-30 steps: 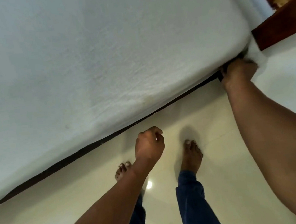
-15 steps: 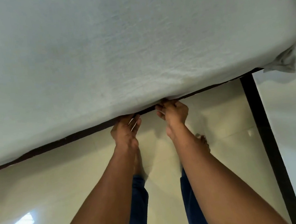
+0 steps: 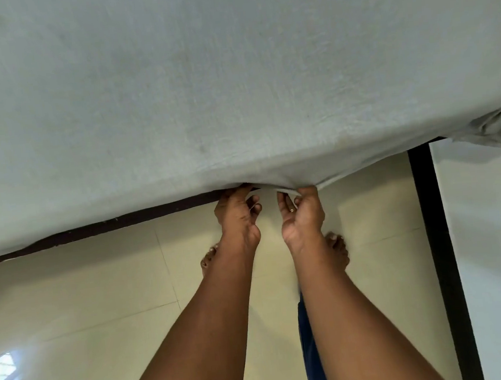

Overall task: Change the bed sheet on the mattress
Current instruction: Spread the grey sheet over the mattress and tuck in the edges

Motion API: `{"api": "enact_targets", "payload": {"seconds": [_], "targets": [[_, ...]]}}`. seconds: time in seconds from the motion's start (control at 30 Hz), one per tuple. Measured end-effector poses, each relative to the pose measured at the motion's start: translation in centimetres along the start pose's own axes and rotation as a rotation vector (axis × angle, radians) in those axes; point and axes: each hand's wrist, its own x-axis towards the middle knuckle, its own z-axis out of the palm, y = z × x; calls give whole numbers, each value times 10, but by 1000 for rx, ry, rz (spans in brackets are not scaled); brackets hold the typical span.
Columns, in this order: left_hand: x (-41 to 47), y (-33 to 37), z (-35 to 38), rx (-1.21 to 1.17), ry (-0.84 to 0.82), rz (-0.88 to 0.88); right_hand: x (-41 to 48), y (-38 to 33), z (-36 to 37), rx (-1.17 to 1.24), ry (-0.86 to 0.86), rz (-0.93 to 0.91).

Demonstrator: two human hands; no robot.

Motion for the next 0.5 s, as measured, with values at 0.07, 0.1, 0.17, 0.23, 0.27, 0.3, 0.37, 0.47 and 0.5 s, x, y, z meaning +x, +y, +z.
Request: {"api": "enact_targets", "payload": {"seconds": [0.07,0.1,0.17,0.23,0.27,0.3,0.37,0.47,0.5], "targets": [[4,0,2,30,58,-17,0,3,-2,92,-54,55],[5,1,1,45,82,-19,2,3,-4,100,-80,72],[6,1,-4,67,86,-15,7,4,-7,62,-145,100],[4,-1,-10,64,27,-18,10,5,-14,-2,-203,110],[3,-3,-14,51,0,-26,11,5,-17,-35,-208,109],[3,-4,-16,37,-12,-33,12,6,-21,-67,-188,100],[3,-8,-21,1,-1,-39,14,5,-28,-141,-119,61],[4,-14,-24,34,42,-43,14,-3,-25,-215,-77,-13],[6,-16,-23,65,55,-39,16,-5,-21,-255,-64,-50]]}}
